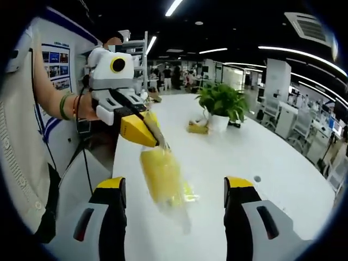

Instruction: Compare the silicone blocks by pressing each to a similar depth, holding the contact briefly, and releasing to observe deformation and rebound differences across the visible hardness samples.

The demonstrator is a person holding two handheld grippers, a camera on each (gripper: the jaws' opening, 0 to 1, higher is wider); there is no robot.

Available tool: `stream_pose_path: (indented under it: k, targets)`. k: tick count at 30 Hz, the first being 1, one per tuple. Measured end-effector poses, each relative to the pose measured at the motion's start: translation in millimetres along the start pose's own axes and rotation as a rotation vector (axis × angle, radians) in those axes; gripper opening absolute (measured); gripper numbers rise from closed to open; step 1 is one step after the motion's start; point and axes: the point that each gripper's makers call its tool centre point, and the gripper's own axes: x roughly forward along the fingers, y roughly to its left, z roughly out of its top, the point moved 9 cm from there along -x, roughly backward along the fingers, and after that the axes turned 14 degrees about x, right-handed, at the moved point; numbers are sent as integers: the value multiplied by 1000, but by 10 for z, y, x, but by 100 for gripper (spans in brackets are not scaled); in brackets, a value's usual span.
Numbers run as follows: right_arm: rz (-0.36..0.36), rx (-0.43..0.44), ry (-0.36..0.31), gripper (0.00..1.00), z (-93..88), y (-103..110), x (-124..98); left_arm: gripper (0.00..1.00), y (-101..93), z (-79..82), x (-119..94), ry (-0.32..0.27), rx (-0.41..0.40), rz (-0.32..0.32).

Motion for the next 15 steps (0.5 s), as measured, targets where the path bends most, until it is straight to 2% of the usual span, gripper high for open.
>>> stream_pose_path:
  k: [6, 15]
  targets:
    - [49, -23, 35, 63, 18, 12, 178, 0, 22, 36, -3, -9, -2, -15]
    - [101, -41, 57, 59, 53, 15, 331, 0, 29, 91, 33, -15, 2, -38]
